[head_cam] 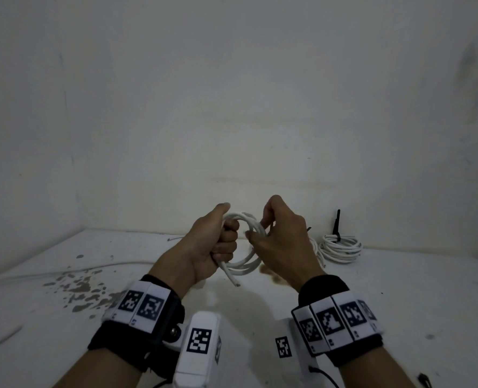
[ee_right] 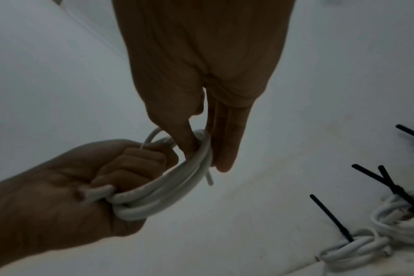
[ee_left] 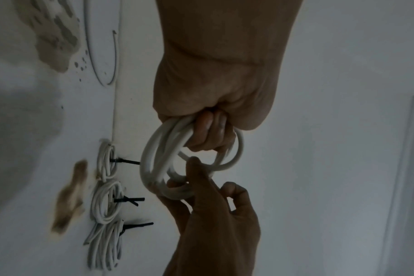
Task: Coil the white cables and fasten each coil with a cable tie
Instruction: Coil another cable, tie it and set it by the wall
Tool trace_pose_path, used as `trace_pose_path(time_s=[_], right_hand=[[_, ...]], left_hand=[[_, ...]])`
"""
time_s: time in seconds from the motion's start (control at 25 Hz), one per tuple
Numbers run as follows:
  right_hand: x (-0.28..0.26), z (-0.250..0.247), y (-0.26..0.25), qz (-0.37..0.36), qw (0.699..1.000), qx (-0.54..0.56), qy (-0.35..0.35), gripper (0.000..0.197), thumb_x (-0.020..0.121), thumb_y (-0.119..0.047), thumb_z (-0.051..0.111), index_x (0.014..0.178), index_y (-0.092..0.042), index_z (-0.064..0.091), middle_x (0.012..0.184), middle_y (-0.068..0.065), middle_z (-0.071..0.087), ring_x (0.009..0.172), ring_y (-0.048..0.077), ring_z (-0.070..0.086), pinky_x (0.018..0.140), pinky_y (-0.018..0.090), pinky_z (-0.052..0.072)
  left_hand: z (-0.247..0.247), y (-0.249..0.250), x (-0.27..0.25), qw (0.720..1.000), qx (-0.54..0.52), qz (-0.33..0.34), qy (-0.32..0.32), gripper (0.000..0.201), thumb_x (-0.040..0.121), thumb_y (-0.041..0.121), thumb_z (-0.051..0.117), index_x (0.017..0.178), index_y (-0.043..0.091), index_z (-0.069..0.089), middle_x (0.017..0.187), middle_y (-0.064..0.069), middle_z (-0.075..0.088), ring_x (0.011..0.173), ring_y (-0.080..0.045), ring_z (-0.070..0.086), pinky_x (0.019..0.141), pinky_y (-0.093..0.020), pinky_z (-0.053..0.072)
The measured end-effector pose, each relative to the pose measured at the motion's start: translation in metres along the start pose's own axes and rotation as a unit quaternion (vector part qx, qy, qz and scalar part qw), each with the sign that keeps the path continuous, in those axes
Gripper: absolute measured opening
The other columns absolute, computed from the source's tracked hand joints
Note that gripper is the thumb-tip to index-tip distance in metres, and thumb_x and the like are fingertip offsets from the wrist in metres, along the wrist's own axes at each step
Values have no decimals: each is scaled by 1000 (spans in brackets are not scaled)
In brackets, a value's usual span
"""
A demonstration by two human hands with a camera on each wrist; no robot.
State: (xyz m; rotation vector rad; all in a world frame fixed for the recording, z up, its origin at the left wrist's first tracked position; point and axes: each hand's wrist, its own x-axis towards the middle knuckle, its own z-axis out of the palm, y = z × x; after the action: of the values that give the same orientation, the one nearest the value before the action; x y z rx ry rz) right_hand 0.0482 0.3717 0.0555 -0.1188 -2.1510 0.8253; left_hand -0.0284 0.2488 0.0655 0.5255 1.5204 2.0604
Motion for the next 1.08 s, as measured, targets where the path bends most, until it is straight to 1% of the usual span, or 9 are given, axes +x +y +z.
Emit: trace_pose_path(time_s=[0.16,0.24,0.32,0.44,0.6,0.72,0.84,0.96,1.08], right_hand=[[-3,4,5,-21,993,-109,-28,22,85,-13,59,106,-21,55,81,0,58,72,21,59,64,37,51],[-1,3,8,4,997,-61,-46,14,85,-18,62,99,-20,66,92,2,55,83,16,57,72,32,48],[1,-3,10,47,993,45,-95,8,84,-17,65,85,-10,69,88,13,65,76,12,58,71,32,49],[4,-13,12,97,971,128,-176,15,87,-16,69,85,-2,68,79,20,70,67,17,61,69,37,52],[3,-23,12,123,941,138,-284,34,94,-41,65,86,-8,66,70,3,54,64,14,66,88,52,55],[-1,-24,8,145,940,82,-298,53,92,-61,53,85,-9,60,82,13,51,69,22,68,81,41,59],[-1,-22,6,105,955,-1,-278,47,96,-56,50,77,-13,52,72,5,51,77,32,66,44,14,42],[-3,-20,7,92,943,-22,-318,38,101,-48,46,91,-15,62,78,-5,67,77,15,67,55,15,43],[-4,-10,2,136,929,128,-320,32,102,-39,45,105,-15,66,92,9,72,80,23,70,74,33,58]], left_hand=[[4,0,-3,998,55,9,-1,51,96,53,47,58,19,39,47,6,21,37,-9,16,36,-19,15],[2,2,-5,997,75,10,12,54,89,59,55,56,21,38,47,6,20,38,-10,16,38,-21,15],[0,4,-6,996,88,1,20,56,81,64,63,54,24,34,49,6,19,40,-10,15,43,-24,14],[-2,5,-4,994,101,-1,32,56,78,63,68,55,25,32,51,7,18,41,-10,14,44,-24,12],[-8,2,1,985,158,0,69,55,74,67,69,61,22,40,51,6,22,41,-10,18,39,-22,16],[-26,-1,3,959,260,-5,110,62,63,75,71,66,15,53,46,4,33,40,-12,27,45,-24,24],[-33,-3,3,957,273,-9,96,63,67,77,65,63,16,52,46,4,31,40,-12,25,46,-24,22],[-30,-5,3,948,308,-3,77,68,75,83,47,63,16,53,48,6,33,41,-11,28,46,-24,24],[-25,-10,5,951,308,-28,28,73,84,82,28,68,15,52,51,6,36,43,-10,31,46,-24,27]])
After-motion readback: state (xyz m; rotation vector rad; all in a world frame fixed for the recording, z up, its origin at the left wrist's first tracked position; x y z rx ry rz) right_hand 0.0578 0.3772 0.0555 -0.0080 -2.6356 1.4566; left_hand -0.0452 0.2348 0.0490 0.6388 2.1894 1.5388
